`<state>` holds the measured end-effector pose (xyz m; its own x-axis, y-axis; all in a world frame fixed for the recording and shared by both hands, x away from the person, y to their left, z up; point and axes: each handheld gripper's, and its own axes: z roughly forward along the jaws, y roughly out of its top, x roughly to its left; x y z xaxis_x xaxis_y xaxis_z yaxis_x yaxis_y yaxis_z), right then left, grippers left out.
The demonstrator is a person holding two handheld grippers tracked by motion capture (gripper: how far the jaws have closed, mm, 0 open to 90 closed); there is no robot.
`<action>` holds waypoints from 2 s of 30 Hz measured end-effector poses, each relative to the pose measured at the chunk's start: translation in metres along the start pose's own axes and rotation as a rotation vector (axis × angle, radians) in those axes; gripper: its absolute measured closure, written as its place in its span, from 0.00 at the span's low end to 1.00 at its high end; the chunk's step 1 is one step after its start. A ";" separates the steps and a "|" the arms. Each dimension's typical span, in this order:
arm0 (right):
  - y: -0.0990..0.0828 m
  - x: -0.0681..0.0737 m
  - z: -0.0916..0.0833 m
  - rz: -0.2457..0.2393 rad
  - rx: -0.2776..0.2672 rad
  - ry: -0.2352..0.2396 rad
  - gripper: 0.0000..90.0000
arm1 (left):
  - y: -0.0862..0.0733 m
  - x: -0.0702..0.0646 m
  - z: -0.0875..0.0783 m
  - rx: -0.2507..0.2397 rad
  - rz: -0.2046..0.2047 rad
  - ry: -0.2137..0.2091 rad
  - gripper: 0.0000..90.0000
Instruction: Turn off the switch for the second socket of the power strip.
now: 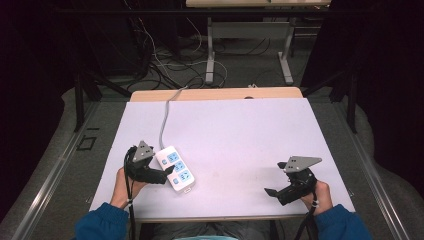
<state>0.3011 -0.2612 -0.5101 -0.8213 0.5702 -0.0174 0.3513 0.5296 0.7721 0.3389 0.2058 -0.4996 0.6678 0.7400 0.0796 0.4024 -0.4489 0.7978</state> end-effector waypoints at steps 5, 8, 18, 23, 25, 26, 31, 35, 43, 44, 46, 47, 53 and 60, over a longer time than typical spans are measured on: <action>0.000 0.001 0.000 0.006 -0.004 -0.017 0.01 | 0.000 0.003 0.005 0.001 -0.013 -0.006 0.14; 0.000 0.000 0.000 0.004 0.000 -0.008 0.01 | 0.000 0.003 0.006 0.005 -0.001 -0.014 0.22; 0.000 0.000 0.000 0.007 0.009 -0.008 0.01 | -0.003 0.000 0.007 0.002 0.025 -0.048 0.65; 0.000 0.000 0.000 0.006 0.009 -0.009 0.01 | -0.005 -0.001 0.008 0.000 0.017 -0.066 0.78; 0.000 0.000 0.000 0.006 0.008 -0.011 0.01 | -0.006 -0.001 0.008 0.002 0.028 -0.070 0.83; 0.000 0.000 0.001 0.004 0.007 -0.017 0.01 | -0.006 -0.002 0.008 0.003 0.027 -0.077 0.86; 0.000 0.000 0.001 0.011 0.015 -0.016 0.01 | -0.008 -0.001 0.009 0.006 0.029 -0.102 1.00; 0.000 0.001 0.000 0.006 0.007 -0.017 0.01 | -0.009 -0.001 0.009 0.010 0.037 -0.110 1.00; 0.000 0.001 0.001 0.014 0.015 -0.022 0.02 | -0.011 -0.003 0.014 0.047 0.039 -0.118 1.00; 0.000 0.001 0.001 0.012 0.015 -0.020 0.02 | -0.011 -0.002 0.015 0.055 0.046 -0.117 1.00; 0.000 0.001 0.001 0.006 0.015 -0.018 0.02 | -0.012 -0.003 0.016 0.057 0.039 -0.122 1.00; 0.000 0.001 0.001 0.004 0.015 -0.021 0.02 | -0.011 -0.003 0.016 0.070 0.044 -0.125 1.00; 0.000 0.001 0.001 0.008 0.016 -0.023 0.02 | -0.014 -0.001 0.021 0.093 0.023 -0.130 1.00; 0.000 0.001 0.001 0.001 0.014 -0.040 0.02 | -0.016 0.000 0.025 0.128 0.015 -0.141 1.00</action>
<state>0.3006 -0.2598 -0.5110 -0.8024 0.5952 -0.0426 0.3583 0.5377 0.7632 0.3481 0.2007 -0.5274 0.7516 0.6596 -0.0008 0.4622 -0.5259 0.7140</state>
